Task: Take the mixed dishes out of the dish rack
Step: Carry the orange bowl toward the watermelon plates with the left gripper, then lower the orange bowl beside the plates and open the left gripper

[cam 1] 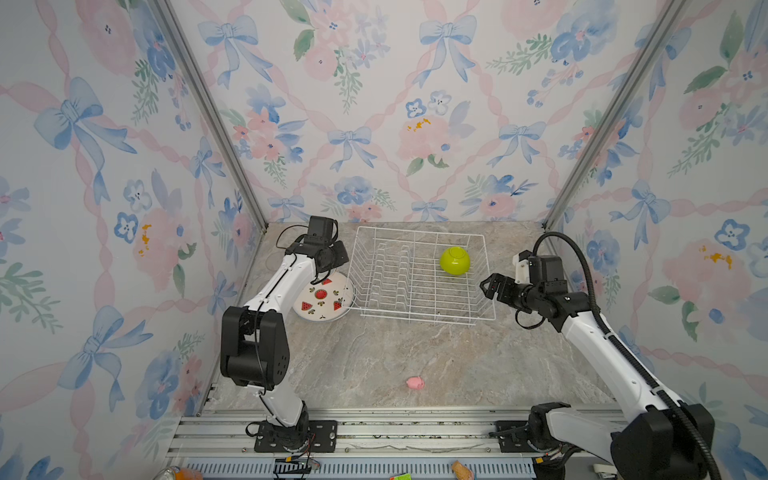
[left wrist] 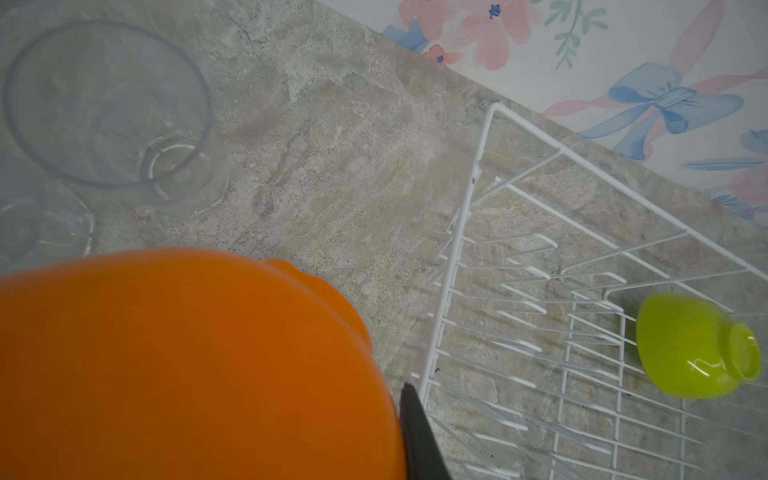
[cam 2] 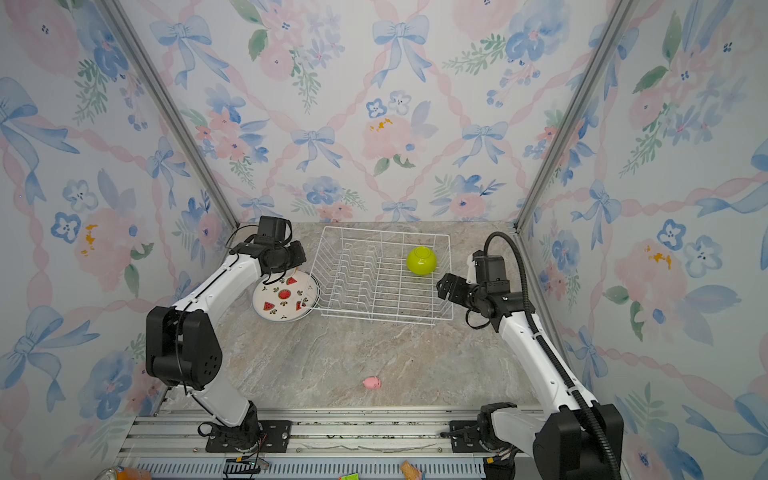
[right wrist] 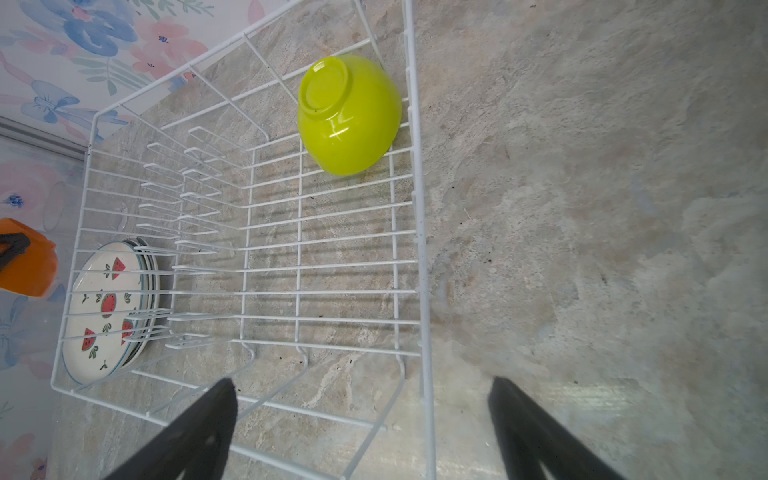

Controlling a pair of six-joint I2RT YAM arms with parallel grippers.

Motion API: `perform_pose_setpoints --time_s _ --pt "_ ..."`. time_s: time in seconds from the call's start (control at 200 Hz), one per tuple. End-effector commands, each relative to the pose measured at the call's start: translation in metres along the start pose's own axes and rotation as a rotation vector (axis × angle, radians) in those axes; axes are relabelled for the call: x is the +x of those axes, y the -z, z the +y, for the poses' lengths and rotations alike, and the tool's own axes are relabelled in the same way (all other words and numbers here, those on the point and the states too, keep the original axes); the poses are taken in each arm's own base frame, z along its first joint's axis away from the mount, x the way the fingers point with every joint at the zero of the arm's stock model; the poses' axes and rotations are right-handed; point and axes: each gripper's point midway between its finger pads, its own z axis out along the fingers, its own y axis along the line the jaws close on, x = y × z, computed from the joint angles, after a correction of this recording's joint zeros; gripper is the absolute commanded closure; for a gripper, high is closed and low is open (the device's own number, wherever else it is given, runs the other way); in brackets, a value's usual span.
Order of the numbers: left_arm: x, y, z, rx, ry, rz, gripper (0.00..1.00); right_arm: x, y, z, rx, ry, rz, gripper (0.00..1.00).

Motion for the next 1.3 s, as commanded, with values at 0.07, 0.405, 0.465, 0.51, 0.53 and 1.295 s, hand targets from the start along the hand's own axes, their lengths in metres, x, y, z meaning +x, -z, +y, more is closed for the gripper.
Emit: perform_pose_setpoints --time_s 0.07,0.405,0.465,0.51,0.53,1.295 --pt "-0.025 -0.015 -0.009 -0.028 -0.061 0.0 1.0 -0.005 0.003 -0.001 0.021 0.016 0.003 0.03" --pt "-0.038 -0.064 -0.004 -0.091 -0.092 0.034 1.0 -0.002 0.005 -0.005 0.036 0.015 0.02 0.03" --pt "-0.039 -0.071 -0.004 -0.092 -0.096 0.04 1.0 -0.002 0.007 -0.006 0.038 0.014 0.019 0.03" --pt "-0.04 -0.075 -0.005 -0.094 -0.098 0.041 1.0 -0.002 0.009 -0.007 0.04 0.014 0.018 0.03" --pt "-0.04 -0.077 -0.005 -0.094 -0.098 0.043 1.0 -0.001 0.009 -0.007 0.041 0.014 0.018 0.03" --pt "-0.031 -0.134 -0.01 -0.067 -0.11 0.108 0.96 0.006 0.015 -0.014 0.068 0.005 0.037 0.03"
